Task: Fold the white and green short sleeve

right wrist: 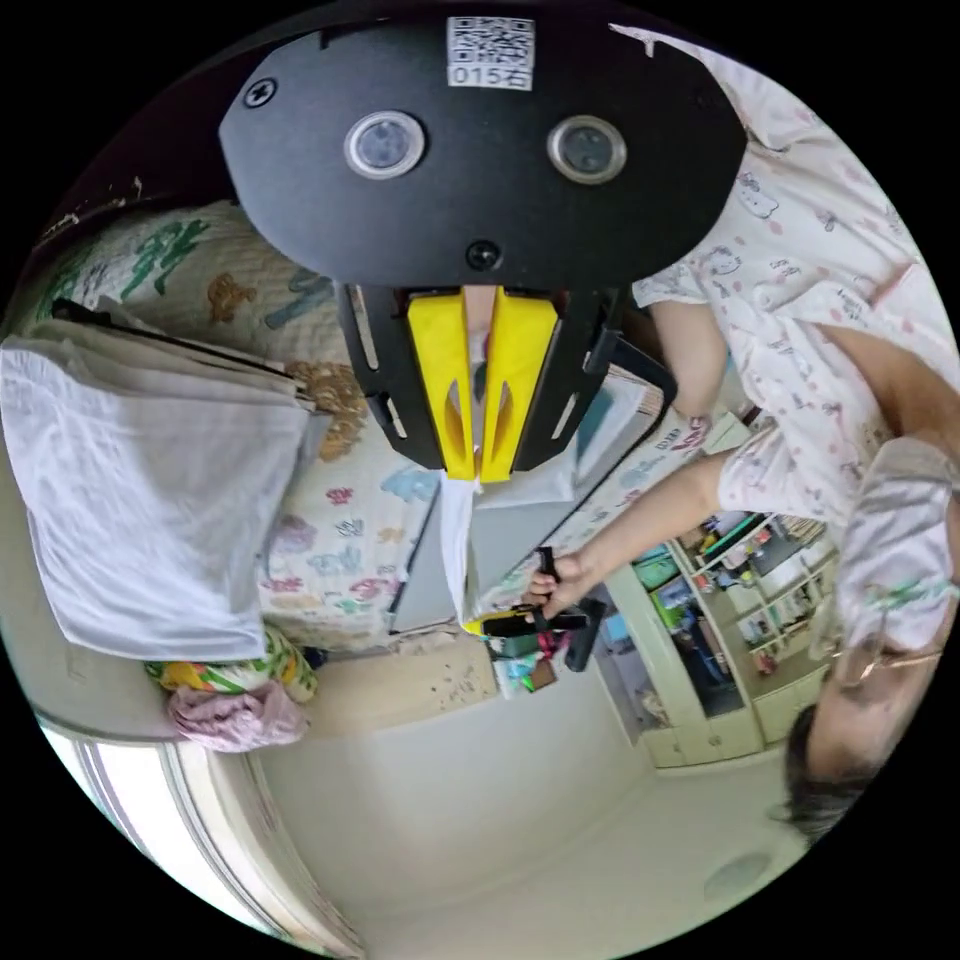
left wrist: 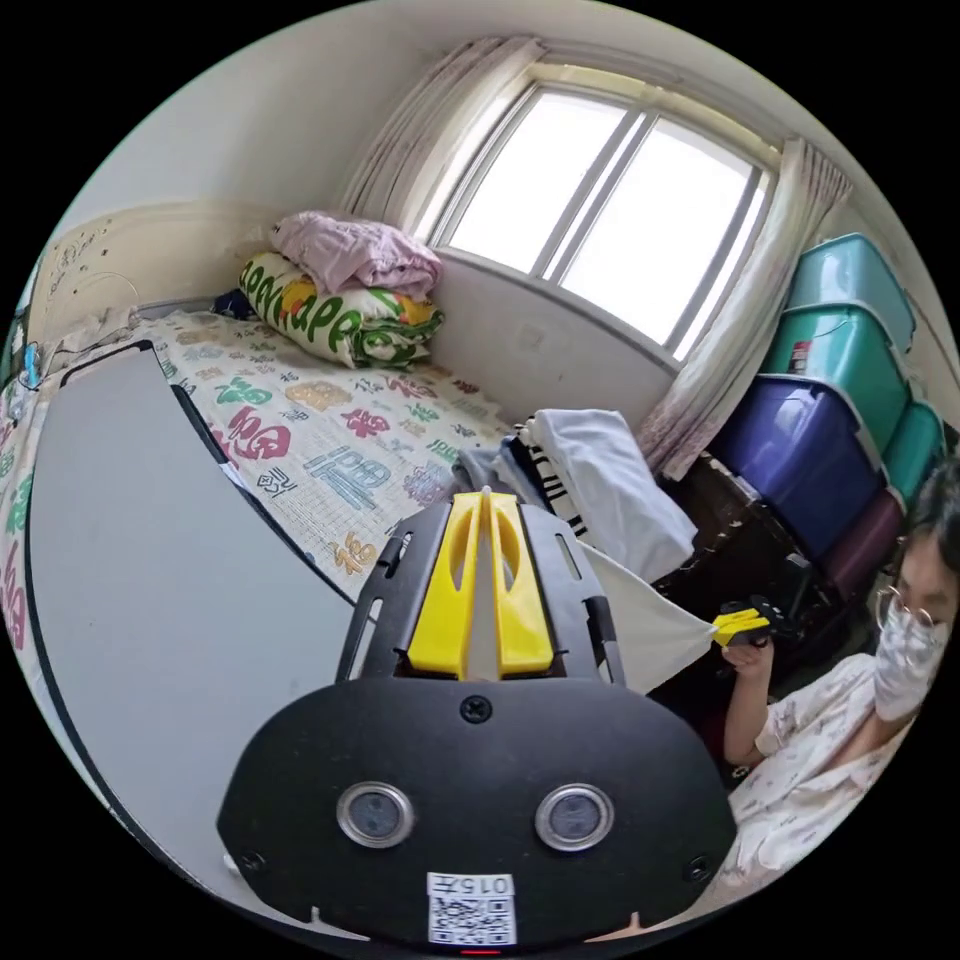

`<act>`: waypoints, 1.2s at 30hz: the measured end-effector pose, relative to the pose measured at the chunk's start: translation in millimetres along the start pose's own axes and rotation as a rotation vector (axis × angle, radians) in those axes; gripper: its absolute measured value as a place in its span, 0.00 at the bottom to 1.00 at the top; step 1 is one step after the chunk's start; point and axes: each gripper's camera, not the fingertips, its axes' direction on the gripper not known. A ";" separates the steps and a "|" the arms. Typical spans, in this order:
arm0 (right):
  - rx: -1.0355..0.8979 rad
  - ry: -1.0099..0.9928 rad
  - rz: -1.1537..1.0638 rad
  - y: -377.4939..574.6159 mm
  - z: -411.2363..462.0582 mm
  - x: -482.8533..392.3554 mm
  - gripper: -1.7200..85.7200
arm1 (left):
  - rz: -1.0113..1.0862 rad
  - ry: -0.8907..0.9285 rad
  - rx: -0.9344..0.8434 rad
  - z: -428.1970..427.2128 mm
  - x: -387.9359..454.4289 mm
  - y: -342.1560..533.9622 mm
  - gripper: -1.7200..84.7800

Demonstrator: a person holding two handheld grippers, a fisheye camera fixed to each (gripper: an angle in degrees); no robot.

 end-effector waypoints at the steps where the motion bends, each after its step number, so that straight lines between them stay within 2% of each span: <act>1: 0.009 -0.057 -0.052 7.0 -3.9 -16.5 0.02 | 0.008 0.007 0.022 -32.5 -0.2 9.5 0.02; 3: -0.004 -0.139 -0.127 18.3 4.3 -42.7 0.02 | 0.009 -0.024 0.043 -78.8 -5.1 30.9 0.02; 5: -0.066 -0.316 -0.211 36.1 40.0 -77.0 0.02 | -0.027 -0.100 0.033 -130.0 -24.4 62.0 0.02; 10: -0.193 -0.581 -0.202 94.3 157.9 -137.1 0.02 | -0.239 -0.212 0.019 -190.8 -82.2 130.8 0.02; 13: -0.314 -0.527 -0.195 138.9 228.2 -165.6 0.02 | -0.321 -0.403 -0.087 -186.9 -96.6 157.9 0.02; 17: -0.500 -0.393 -0.267 193.5 286.9 -186.5 0.03 | -0.437 -0.449 0.015 -205.2 -86.5 171.5 0.03; 21: -0.505 -0.410 -0.273 224.0 291.8 -177.4 0.03 | -0.433 -0.426 0.054 -210.7 -53.5 162.3 0.09; 23: -0.509 -0.459 -0.244 238.4 296.4 -163.1 0.05 | -0.417 -0.368 0.024 -199.4 -31.8 151.2 0.12; 25: -0.471 -0.422 -0.244 248.0 296.4 -154.3 0.07 | -0.406 -0.391 0.001 -191.4 -14.3 143.6 0.13; 28: -0.418 -0.269 -0.300 267.1 303.6 -147.4 0.10 | -0.400 -0.399 -0.048 -180.4 7.5 129.9 0.10; 31: -0.520 -0.208 -0.336 288.5 334.1 -144.2 0.11 | -0.376 -0.419 -0.036 -183.4 32.6 115.1 0.03; 36: -0.578 -0.108 -0.339 314.5 369.5 -137.5 0.05 | -0.318 -0.419 -0.041 -186.2 67.8 88.9 0.01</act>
